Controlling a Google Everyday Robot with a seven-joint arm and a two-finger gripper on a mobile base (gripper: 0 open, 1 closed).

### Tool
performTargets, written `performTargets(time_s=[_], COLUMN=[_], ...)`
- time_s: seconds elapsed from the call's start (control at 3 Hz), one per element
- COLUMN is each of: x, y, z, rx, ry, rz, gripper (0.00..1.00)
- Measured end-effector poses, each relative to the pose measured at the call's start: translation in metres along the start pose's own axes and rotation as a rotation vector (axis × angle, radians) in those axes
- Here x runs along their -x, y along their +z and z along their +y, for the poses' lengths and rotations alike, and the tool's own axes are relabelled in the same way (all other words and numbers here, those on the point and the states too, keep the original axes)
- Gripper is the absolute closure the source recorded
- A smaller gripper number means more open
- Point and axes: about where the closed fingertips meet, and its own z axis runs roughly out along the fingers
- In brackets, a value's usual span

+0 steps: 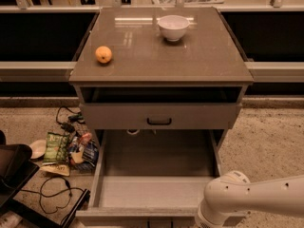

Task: Open middle drawer

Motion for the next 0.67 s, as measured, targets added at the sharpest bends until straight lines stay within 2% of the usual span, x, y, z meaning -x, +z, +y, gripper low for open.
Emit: performTargets(time_s=[0.33, 0.67], x=[0.0004, 0.0004], y=[-0.0042, -0.0045], z=[0.001, 0.0011], rx=[0.0, 0.0], ry=[0.0, 0.0], rz=[0.0, 0.0], gripper=[0.73, 0.62])
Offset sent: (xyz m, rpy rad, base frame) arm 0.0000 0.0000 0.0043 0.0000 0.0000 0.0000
